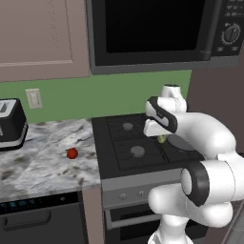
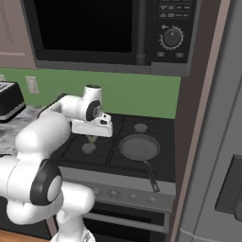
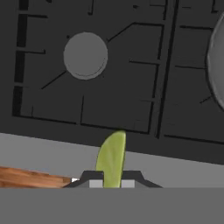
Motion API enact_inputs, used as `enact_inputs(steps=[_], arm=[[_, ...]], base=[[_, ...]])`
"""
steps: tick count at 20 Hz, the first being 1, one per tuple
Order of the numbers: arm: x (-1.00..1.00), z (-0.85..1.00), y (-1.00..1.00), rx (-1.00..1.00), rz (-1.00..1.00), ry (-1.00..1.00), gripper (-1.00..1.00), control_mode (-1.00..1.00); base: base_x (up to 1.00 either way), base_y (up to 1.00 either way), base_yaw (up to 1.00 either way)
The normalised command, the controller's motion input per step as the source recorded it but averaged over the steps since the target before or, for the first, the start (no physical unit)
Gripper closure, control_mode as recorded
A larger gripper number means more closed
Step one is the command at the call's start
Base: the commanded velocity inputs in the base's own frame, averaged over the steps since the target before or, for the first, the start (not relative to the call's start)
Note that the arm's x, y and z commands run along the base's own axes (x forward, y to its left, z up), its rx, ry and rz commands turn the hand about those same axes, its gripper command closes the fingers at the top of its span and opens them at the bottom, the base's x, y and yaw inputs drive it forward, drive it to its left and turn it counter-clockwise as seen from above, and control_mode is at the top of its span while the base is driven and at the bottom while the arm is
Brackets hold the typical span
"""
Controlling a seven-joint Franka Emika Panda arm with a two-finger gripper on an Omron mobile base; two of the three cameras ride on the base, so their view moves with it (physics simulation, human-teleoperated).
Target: Put the lemon wedge and bell pepper in the pan. Then turn on the front right burner and set the heat to medium.
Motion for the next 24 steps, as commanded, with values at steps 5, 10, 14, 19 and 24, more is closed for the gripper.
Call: enact_inputs(steps=[5,10,14,19,24], arm=[[0.36,0.0,-0.68,0.01,0.01,0.0,1.0,-1.0],[0.33,0.0,-0.61,0.0,0.0,0.0,1.0,-1.0],[0.22,0.0,-0.49,0.0,0.0,0.0,1.0,-1.0],[0.18,-0.07,-0.33,0.0,0.0,0.0,1.0,-1.0],[0.16,-0.17,-0.24,0.0,0.0,0.0,1.0,-1.0]], base=[[0.0,0.0,0.0],[0.0,0.0,0.0],[0.0,0.0,0.0],[0.0,0.0,0.0],[0.0,0.0,0.0]])
